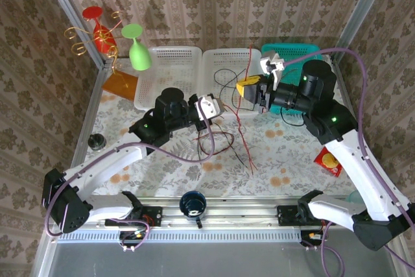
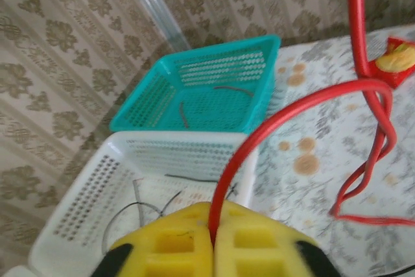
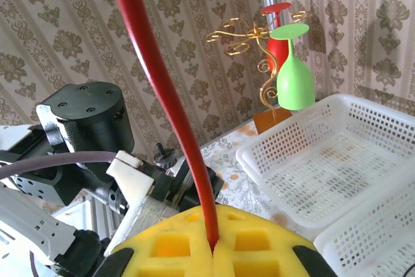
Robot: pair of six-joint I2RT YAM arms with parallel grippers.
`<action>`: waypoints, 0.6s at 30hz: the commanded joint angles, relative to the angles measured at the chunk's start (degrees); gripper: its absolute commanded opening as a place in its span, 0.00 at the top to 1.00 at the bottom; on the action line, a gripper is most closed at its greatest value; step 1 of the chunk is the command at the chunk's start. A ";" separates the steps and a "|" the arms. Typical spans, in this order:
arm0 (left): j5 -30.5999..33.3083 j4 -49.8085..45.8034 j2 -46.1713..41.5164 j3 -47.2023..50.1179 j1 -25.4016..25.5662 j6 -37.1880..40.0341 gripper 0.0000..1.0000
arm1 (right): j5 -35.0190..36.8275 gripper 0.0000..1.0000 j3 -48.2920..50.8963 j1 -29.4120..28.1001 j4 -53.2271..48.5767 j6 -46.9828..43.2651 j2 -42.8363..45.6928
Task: Untangle the cables
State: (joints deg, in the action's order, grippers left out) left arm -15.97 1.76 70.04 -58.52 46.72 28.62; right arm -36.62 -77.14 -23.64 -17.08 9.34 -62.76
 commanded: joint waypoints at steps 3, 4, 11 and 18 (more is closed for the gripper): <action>12.28 -3.09 -1.49 -2.33 -0.24 -2.10 1.00 | 4.81 1.00 1.57 1.94 0.15 0.03 3.44; 13.95 -3.53 -1.91 -2.53 -0.26 -2.59 1.00 | 6.33 1.00 2.23 2.46 0.56 0.35 3.96; 22.71 -3.53 -6.62 -1.09 -0.31 -3.46 1.00 | 36.24 1.00 7.20 5.31 0.30 5.94 9.44; 41.89 -4.99 -9.50 -1.67 -0.73 -4.90 1.00 | 51.59 1.00 9.48 10.95 -2.67 7.66 13.84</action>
State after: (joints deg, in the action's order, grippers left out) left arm 14.76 -1.39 61.69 -58.59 46.61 25.21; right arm 3.46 -68.14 -13.76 -18.31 15.49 -50.65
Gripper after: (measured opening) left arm 0.054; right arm 0.067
